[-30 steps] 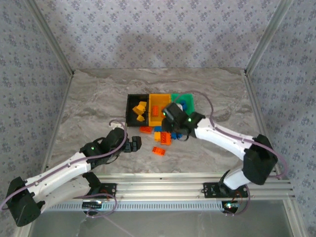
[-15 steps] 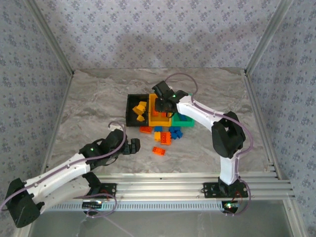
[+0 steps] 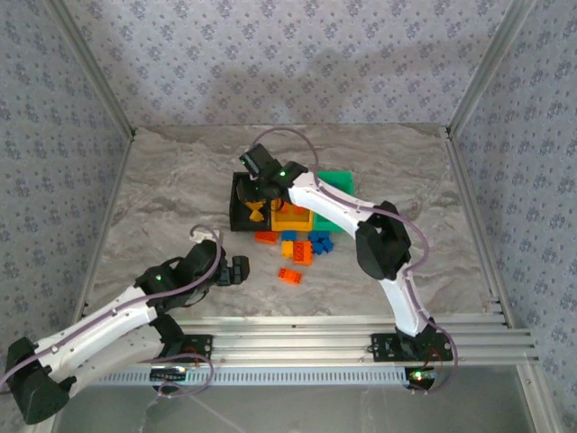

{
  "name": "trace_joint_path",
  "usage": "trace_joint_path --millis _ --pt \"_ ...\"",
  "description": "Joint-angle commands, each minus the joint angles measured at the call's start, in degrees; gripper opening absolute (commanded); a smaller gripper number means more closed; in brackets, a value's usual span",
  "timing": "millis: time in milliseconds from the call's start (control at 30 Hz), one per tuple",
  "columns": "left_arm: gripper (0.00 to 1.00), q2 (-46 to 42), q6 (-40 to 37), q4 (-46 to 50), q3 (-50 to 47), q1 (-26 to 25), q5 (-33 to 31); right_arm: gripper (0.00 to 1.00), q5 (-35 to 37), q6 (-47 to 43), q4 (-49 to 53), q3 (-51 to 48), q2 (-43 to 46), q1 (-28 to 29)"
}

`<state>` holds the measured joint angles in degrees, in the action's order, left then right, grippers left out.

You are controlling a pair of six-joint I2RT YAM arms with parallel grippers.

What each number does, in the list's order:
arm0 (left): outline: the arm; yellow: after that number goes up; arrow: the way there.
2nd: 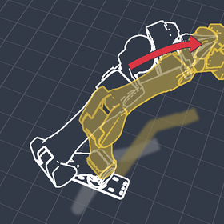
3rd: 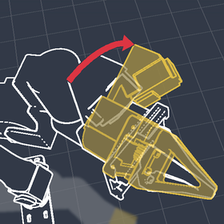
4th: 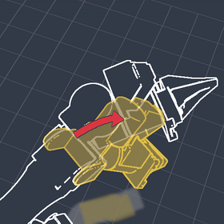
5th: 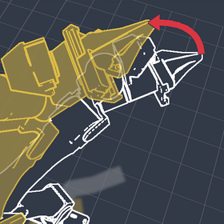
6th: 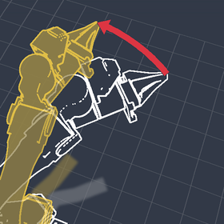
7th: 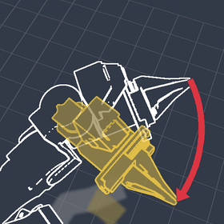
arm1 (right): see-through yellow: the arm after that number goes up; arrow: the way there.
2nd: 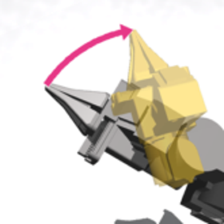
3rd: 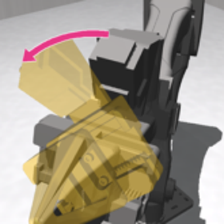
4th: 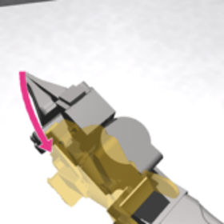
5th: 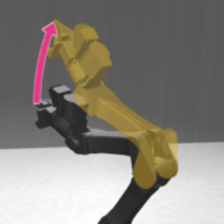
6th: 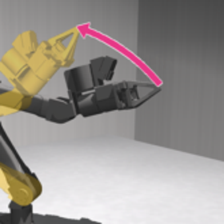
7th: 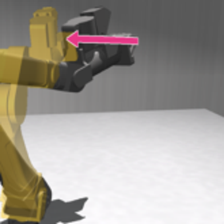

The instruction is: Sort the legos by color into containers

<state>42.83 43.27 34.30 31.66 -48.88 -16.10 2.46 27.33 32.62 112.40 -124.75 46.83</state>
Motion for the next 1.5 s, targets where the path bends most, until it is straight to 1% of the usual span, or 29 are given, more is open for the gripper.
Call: trace_joint_path --millis 0,33,67,100,167,233,333,433,533,700,800,867,967,1067,1133,1200,1467 --pt "1.0 -1.9 1.0 3.0 1.5 -0.2 -1.3 0.47 -3.2 -1.2 0.2 4.6 -3.1 -1.1" --pt "1.0 -2.1 1.0 3.3 1.5 -0.2 -1.2 0.53 -3.5 -1.1 0.1 5.2 -3.6 -1.1" --pt "0.99 -2.1 0.9 3.4 1.7 -0.2 -1.1 0.63 -3.9 -1.2 -0.2 5.8 -4.0 -1.2" --pt "1.0 -2.1 1.0 3.6 1.7 -0.2 -1.1 0.7 -4.2 -1.2 -0.5 6.2 -3.9 -1.2" --pt "1.0 -2.2 1.0 3.8 1.9 -0.2 -1.1 0.76 -4.1 -1.4 -1.2 6.1 -2.9 -0.9" --pt "1.0 -2.4 1.0 3.5 1.8 -0.2 -1.0 0.79 -3.8 -1.5 -1.9 5.0 -1.1 -0.5" --pt "1.0 -2.4 1.0 2.9 1.9 -0.2 -0.7 0.79 -2.5 -1.3 -3.2 0.6 3.9 0.6" --pt "1.0 -2.5 1.0 2.8 2.0 -0.2 -0.6 0.79 -0.1 0.2 -5.3 -8.0 11.0 2.0" --pt "1.0 -2.9 1.0 2.4 1.8 -0.2 -0.6 0.8 2.7 2.7 -6.2 -18.8 19.0 3.4" --pt "1.0 -2.9 1.0 1.5 1.2 -0.2 -0.9 0.8 6.0 10.7 -6.6 -37.4 30.1 4.6" --pt "1.0 -2.9 1.2 1.3 0.4 -0.1 -1.6 0.82 6.0 13.7 -6.7 -46.9 33.7 6.0" --pt "1.0 -3.0 1.4 1.5 0.1 0.0 -2.2 0.82 5.2 14.5 -6.7 -50.5 34.3 7.9" --pt "1.0 -3.5 1.5 1.9 -0.3 0.2 -2.3 0.82 3.3 12.6 -7.7 -53.2 33.6 11.4" --pt "1.0 -4.4 1.4 2.7 -0.5 0.4 -2.3 0.81 3.5 9.3 -7.5 -52.4 31.2 14.6" --pt "1.0 -5.1 1.2 3.2 -0.7 0.7 -2.5 0.8 3.9 9.2 -6.1 -50.5 29.3 15.7" --pt "1.0 -6.0 1.3 3.8 -0.8 0.8 -2.4 0.78 4.2 6.9 -5.4 -49.2 27.7 15.9" --pt "1.0 -8.5 1.7 4.2 -2.2 1.6 -2.1 0.76 5.5 5.2 -3.3 -48.9 24.4 14.5"
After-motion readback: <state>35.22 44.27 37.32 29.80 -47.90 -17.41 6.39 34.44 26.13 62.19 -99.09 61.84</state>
